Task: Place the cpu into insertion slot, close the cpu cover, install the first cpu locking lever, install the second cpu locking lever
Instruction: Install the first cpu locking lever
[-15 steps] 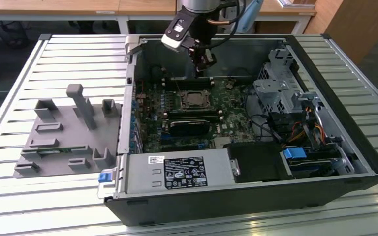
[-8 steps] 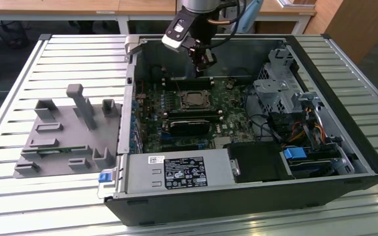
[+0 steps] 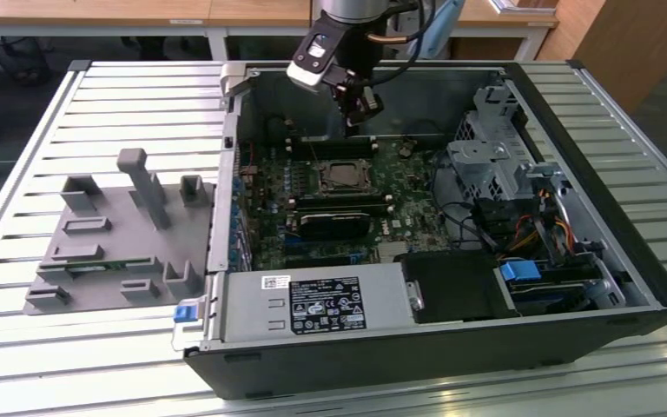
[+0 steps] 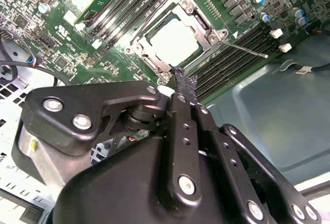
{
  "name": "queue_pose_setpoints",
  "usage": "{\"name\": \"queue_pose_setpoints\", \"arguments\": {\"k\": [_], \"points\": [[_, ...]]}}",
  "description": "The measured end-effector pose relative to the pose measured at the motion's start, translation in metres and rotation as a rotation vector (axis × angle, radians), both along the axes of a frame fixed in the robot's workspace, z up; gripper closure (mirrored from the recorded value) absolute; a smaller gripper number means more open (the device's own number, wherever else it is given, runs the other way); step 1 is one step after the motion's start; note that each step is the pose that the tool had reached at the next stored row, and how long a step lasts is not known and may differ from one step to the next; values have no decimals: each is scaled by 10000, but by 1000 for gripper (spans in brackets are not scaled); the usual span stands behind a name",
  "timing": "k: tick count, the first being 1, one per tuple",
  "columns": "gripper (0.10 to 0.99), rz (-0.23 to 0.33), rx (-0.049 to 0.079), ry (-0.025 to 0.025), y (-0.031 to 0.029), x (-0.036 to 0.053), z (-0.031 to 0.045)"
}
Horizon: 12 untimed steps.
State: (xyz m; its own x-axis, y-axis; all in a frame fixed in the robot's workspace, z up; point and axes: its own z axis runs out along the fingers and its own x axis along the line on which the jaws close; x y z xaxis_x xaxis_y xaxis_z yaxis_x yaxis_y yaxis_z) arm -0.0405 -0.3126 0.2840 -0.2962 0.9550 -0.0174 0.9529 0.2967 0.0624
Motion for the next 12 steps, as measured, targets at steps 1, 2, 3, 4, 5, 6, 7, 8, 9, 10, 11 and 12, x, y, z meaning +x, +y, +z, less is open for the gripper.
{"name": "queue_pose_setpoints", "arguments": {"k": [1,2,3,4,5,6,7,8,9,10,11,12], "points": [[980,35,0,0,0,0,0],[980,70,0,1,0,0,0],[980,103,-1,1,0,0,0],[980,138,0,0,0,0,0],[980,170,0,0,0,0,0],[980,204,0,0,0,0,0],[980,240,0,0,0,0,0],[980,276,0,0,0,0,0],[980,312,0,0,0,0,0],[980,347,0,0,0,0,0],[980,383,0,0,0,0,0],[980,419,0,0,0,0,0]]}}
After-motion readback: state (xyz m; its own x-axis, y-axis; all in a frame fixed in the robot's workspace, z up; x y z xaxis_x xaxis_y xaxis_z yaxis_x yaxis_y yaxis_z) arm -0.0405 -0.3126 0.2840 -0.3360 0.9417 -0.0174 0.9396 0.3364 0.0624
